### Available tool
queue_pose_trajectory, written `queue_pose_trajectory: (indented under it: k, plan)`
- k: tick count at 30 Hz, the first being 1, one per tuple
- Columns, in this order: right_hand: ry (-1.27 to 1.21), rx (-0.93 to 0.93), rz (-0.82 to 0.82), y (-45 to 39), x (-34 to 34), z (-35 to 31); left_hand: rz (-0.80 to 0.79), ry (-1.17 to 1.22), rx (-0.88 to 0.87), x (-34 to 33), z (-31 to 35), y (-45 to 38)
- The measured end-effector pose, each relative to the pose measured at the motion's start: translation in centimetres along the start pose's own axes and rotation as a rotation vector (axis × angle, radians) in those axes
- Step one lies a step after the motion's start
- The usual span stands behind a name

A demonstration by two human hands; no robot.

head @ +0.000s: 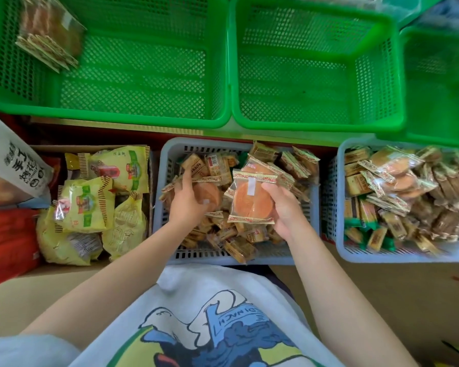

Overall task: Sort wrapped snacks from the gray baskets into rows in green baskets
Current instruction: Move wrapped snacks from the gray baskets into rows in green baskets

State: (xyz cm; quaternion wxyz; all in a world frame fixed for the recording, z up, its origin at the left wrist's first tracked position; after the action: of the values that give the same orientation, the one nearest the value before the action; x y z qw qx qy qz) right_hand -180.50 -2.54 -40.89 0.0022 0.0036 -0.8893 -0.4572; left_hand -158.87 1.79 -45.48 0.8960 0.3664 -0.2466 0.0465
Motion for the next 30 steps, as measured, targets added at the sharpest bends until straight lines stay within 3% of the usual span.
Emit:
queue_pose_trajectory:
  k: [8, 14, 25, 30]
  plan:
    - [0.008, -0.051, -0.076, 0.2, 0.6, -0.1, -0.068, 0.181, 0.082, 1.7, 1.1, -0.2]
    - [0.034, 0.004, -0.203, 0.7, 0.0, -1.3, -0.341, 0.621, 0.144, 4.2, 1.5, 0.2]
    - [0.150, 0.063, -0.187, 1.3, -4.5, -5.1, -0.400, 0.867, 0.066, 9.7, 4.0, 1.7]
    - [0.372, 0.177, -0.156, 2.2, -8.0, -6.5, -0.440, 0.926, 0.031, 10.8, 4.7, 2.0]
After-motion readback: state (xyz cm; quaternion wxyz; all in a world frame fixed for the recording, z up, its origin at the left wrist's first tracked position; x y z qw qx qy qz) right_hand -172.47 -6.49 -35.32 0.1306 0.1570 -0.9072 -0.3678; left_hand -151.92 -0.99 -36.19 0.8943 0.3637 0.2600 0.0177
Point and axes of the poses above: each hand's wrist, its own y-axis away from the middle knuckle, its own x-axis out of the back of the hand, z = x × y, the point moved 3 cm from there along -y, towards the middle knuckle, and after that the axes turned 5 degrees about y, right-handed, at the moved point
